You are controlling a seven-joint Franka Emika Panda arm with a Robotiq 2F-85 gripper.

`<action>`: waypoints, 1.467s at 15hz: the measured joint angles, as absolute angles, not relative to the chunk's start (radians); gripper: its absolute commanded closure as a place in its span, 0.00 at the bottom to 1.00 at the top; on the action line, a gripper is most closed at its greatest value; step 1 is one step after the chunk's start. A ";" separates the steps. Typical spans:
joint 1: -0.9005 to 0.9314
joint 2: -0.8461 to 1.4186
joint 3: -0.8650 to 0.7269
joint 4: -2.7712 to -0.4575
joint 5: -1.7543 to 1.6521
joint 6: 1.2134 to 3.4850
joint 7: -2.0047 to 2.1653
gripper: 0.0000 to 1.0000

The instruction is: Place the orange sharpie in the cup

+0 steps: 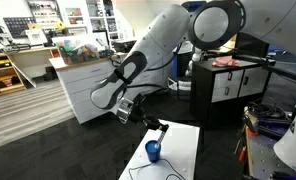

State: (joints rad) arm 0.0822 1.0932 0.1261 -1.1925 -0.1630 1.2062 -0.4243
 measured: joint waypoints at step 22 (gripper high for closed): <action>0.104 1.282 0.124 -0.873 -0.214 1.034 -0.521 0.94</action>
